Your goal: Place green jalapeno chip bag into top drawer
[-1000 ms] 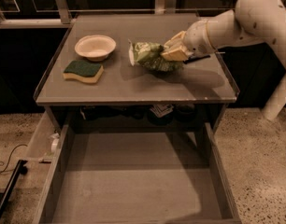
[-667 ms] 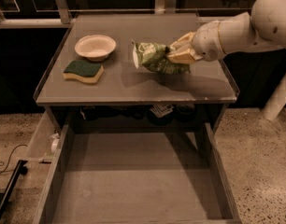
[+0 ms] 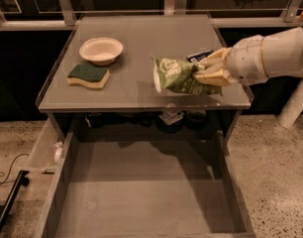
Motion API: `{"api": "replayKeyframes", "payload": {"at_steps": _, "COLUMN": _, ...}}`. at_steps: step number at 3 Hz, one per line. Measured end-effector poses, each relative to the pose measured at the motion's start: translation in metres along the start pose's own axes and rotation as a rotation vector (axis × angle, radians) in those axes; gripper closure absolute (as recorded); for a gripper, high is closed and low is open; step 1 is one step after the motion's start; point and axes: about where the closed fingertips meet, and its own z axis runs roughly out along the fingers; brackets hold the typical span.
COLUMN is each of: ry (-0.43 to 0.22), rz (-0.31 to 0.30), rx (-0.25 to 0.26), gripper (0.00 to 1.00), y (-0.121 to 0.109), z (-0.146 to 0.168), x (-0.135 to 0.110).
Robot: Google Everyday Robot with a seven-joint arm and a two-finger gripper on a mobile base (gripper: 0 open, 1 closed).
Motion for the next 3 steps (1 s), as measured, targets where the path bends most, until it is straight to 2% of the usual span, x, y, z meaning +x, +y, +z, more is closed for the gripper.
{"api": "replayKeyframes", "payload": {"at_steps": 2, "ry": 0.070, "rz": 0.036, "rx": 0.022, "gripper": 1.00, "y": 0.084, "z": -0.037, "x": 0.024}}
{"api": "replayKeyframes", "payload": {"at_steps": 3, "ry": 0.080, "rz": 0.077, "rx": 0.016, "gripper": 1.00, "y": 0.124, "z": -0.036, "x": 0.038}}
